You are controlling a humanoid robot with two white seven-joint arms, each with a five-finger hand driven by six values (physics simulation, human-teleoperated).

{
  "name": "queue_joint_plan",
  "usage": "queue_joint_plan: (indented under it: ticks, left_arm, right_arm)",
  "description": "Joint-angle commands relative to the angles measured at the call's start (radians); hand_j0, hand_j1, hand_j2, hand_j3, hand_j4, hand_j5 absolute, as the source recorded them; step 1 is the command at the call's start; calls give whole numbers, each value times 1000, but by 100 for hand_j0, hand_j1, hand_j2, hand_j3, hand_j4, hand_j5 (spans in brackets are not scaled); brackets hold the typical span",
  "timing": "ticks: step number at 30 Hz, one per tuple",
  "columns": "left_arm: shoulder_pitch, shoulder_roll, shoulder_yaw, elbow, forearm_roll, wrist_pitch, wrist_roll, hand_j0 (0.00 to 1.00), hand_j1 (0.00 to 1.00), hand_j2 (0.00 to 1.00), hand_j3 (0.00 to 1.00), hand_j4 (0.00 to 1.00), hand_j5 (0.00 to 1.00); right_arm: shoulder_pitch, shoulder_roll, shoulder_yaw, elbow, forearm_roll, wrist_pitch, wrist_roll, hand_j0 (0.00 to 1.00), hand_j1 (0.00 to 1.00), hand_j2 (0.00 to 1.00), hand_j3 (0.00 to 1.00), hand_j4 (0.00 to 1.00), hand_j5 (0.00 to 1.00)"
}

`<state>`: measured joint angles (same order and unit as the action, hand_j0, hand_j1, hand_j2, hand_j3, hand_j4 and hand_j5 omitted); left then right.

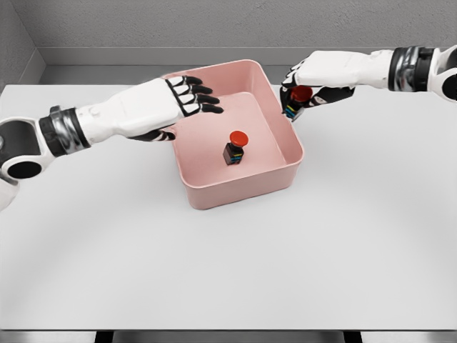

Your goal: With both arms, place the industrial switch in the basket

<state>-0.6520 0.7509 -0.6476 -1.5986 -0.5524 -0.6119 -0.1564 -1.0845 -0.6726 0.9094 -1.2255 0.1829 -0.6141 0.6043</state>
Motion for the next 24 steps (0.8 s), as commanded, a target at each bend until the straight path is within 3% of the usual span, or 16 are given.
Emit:
queue_joint_plan:
  ticks: [1,3,5,13,18,24]
  left_arm:
    - [9,191,66,-86,77,1,1,100,100,100,100,100,100]
    - [121,294,149,-87,78,1,3,100,100,100,100,100,100]
    - [183,357,207,-86,78,1,3,100,100,100,100,100,100]
    - [187,344,200,-81,71,1,-9,100,100,100,100,100,100]
    - [192,306,161,-84,74,1,-9,100,100,100,100,100,100]
    - [192,301,163,-95,75,1,-9,100,100,100,100,100,100]
  right_arm:
    - [0,16,0,0,-6,3,0,48,48,48,48,48,48]
    - [0,38,0,1,-6,3,6,48,48,48,48,48,48]
    - [0,57,6,4,-6,3,6,48,48,48,48,48,48]
    - [0,123,20,18,-5,3,7,48,48,48,48,48,48]
    - [0,162,25,52,0,3,7,48,48,48,48,48,48]
    - [-8,196,42,90,1,3,7,52,52,52,52,52,52]
